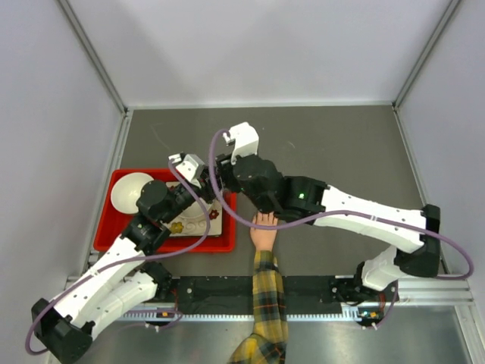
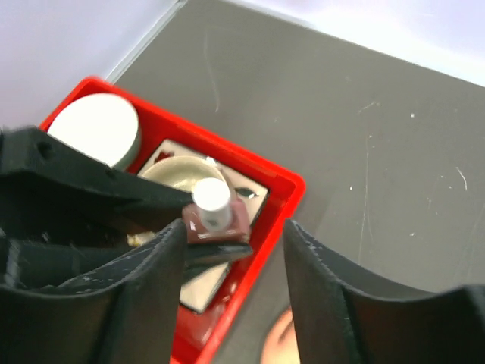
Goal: Paint the nails
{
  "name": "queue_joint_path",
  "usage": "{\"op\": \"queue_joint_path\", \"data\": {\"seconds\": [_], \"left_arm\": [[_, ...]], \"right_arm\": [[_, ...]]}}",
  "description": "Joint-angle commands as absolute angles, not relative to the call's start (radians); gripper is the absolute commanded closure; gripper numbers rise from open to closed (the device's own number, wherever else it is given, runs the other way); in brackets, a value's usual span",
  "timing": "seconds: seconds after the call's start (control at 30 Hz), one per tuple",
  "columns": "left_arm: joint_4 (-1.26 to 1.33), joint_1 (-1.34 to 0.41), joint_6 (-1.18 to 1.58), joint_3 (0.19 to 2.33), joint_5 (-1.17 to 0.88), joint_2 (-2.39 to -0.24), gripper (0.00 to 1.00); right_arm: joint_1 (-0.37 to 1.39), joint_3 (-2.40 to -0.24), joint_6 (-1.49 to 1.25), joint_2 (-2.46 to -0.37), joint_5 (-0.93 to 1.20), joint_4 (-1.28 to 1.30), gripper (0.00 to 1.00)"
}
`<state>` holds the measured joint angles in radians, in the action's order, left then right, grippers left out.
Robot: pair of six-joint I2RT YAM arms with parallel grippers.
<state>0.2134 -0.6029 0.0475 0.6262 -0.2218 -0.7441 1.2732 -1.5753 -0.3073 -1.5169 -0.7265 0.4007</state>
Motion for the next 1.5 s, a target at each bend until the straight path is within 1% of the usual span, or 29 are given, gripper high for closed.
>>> {"op": "queue_joint_path", "data": {"seconds": [0.0,0.03,0.07,0.1,0.17,0.27,0.3,0.37,0.4,0.47,0.5,0.53,0.63,0.67,0.7,0.8,0.87,0.9,1.07,1.1,1.2,1.3,1.47], "left_arm": [[0.327,-0.606,0.044,0.673,-0.262,-0.739,1.0],[0.325,-0.604,0.052,0.675,-0.273,-0.742,1.0],[0.33,-0.606,0.055,0.675,-0.302,-0.744,1.0],[0.334,-0.604,0.06,0.676,-0.319,-0.745,1.0],[0.347,-0.604,0.083,0.678,-0.366,-0.749,1.0],[0.399,-0.604,0.13,0.677,-0.535,-0.768,1.0],[0.435,-0.604,0.147,0.678,-0.648,-0.778,1.0],[0.475,-0.606,0.207,0.683,-0.753,-0.813,1.0],[0.494,-0.604,0.228,0.692,-0.853,-0.828,1.0],[0.547,-0.604,0.287,0.698,-0.922,-0.862,1.0],[0.564,-0.604,0.302,0.698,-0.942,-0.868,1.0],[0.58,-0.606,0.316,0.696,-0.959,-0.871,1.0],[0.584,-0.604,0.318,0.692,-0.963,-0.867,1.0],[0.584,-0.604,0.319,0.692,-0.965,-0.867,1.0],[0.587,-0.604,0.324,0.695,-0.974,-0.873,1.0],[0.588,-0.606,0.337,0.704,-0.991,-0.888,1.0],[0.583,-0.606,0.339,0.704,-0.988,-0.893,1.0],[0.578,-0.604,0.337,0.706,-0.986,-0.891,1.0],[0.552,-0.606,0.319,0.712,-0.974,-0.89,1.0],[0.551,-0.604,0.316,0.71,-0.966,-0.89,1.0],[0.528,-0.604,0.301,0.715,-0.954,-0.89,1.0],[0.499,-0.604,0.285,0.724,-0.934,-0.894,1.0],[0.453,-0.604,0.262,0.736,-0.916,-0.911,1.0]], "right_arm": [[1.218,-1.511,-0.262,-1.372,-0.413,0.433,0.43],[1.2,-1.491,-0.258,-1.317,-0.332,0.43,0.39],[1.189,-1.459,-0.253,-1.286,-0.307,0.43,0.38],[1.18,-1.45,-0.249,-1.264,-0.286,0.436,0.34],[1.149,-1.45,-0.238,-1.215,-0.256,0.483,0.34],[1.106,-1.439,-0.2,-1.157,-0.166,0.517,0.33],[1.092,-1.434,-0.178,-1.141,-0.081,0.517,0.32],[1.042,-1.419,-0.16,-1.117,0.03,0.508,0.33],[1.026,-1.411,-0.153,-1.099,0.143,0.5,0.37],[0.99,-1.401,-0.135,-1.088,0.236,0.486,0.44],[0.982,-1.401,-0.127,-1.091,0.303,0.489,0.51],[0.977,-1.405,-0.12,-1.097,0.327,0.495,0.53],[0.976,-1.424,-0.098,-1.115,0.396,0.515,0.52],[0.976,-1.424,-0.095,-1.121,0.411,0.514,0.5],[0.976,-1.425,-0.092,-1.129,0.429,0.512,0.45],[0.974,-1.45,-0.08,-1.169,0.433,0.532,0.44],[0.976,-1.457,-0.074,-1.189,0.426,0.543,0.46],[0.976,-1.454,-0.071,-1.19,0.422,0.535,0.53],[0.976,-1.44,-0.077,-1.189,0.382,0.479,0.66],[0.976,-1.439,-0.077,-1.189,0.37,0.473,0.72],[0.976,-1.442,-0.081,-1.19,0.371,0.468,0.72],[0.977,-1.466,-0.091,-1.195,0.362,0.491,0.66],[0.985,-1.503,-0.089,-1.2,0.311,0.552,0.61]]}}
